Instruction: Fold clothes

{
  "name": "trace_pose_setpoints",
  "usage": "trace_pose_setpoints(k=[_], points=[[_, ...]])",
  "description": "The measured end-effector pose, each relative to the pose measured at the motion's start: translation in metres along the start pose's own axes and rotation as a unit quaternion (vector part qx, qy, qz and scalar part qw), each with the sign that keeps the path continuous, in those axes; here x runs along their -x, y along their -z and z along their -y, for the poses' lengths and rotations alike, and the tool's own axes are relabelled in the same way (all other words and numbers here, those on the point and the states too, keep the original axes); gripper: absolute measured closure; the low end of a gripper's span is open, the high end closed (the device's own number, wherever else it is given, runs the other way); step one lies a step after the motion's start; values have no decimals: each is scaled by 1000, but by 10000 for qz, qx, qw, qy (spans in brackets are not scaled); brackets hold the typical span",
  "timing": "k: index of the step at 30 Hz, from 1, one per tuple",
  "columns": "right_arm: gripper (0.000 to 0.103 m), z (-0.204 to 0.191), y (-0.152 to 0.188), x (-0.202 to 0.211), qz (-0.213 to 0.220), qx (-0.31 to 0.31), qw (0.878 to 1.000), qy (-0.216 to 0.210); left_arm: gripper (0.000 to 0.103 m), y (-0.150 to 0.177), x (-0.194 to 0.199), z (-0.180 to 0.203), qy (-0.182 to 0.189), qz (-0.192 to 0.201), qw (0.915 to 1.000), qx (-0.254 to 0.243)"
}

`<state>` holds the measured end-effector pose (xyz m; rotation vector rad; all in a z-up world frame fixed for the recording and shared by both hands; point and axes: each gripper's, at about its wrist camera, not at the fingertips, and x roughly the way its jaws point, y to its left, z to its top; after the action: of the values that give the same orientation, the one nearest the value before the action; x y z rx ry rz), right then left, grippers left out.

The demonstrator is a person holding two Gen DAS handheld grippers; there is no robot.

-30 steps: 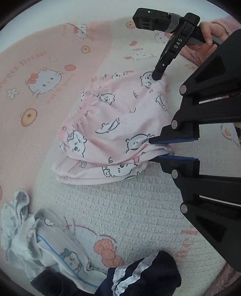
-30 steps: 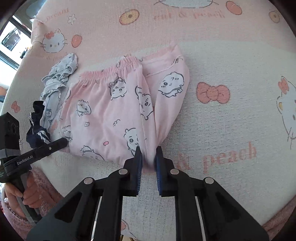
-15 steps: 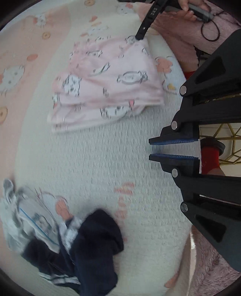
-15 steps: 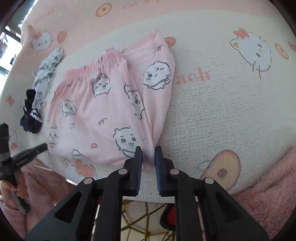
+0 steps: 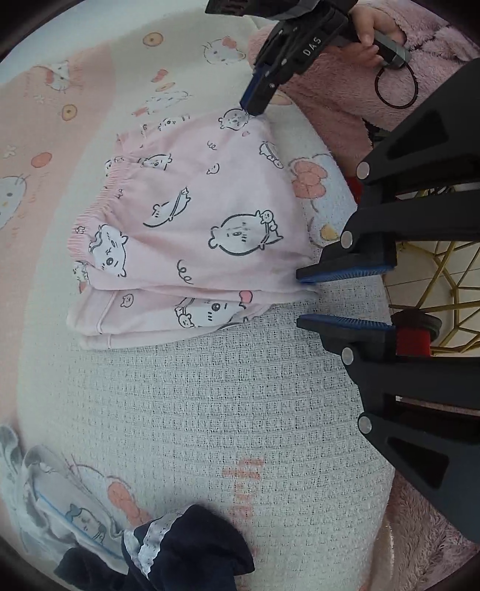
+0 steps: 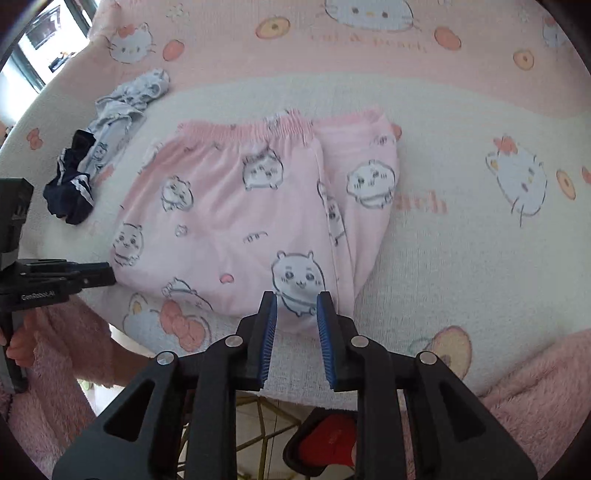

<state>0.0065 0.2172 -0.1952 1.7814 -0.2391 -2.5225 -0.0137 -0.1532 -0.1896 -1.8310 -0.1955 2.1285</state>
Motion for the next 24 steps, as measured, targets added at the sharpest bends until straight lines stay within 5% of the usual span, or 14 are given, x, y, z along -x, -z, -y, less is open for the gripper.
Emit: trace_pose_setpoints(k=[9,14,17,21,24], points=[[81,29,-3,-11,-109,-563,9981,-204,74,-4,-7,22,-185,71,9993,-331],[81,1,-3,14,451,116,9986,256,72,26,-8,36,-348,109,9976,-596],[81,-23,-3,21,727,583,9956,126,72,30,-12,44,-445,117,9963,-721],[81,-23,-1,3,414,614,9972,48,72,32,-12,49,-324,193,9971,-657],[81,-6,1,-11,149,222,9994,-222,92,31,-11,48,-170,271,9972,-676]])
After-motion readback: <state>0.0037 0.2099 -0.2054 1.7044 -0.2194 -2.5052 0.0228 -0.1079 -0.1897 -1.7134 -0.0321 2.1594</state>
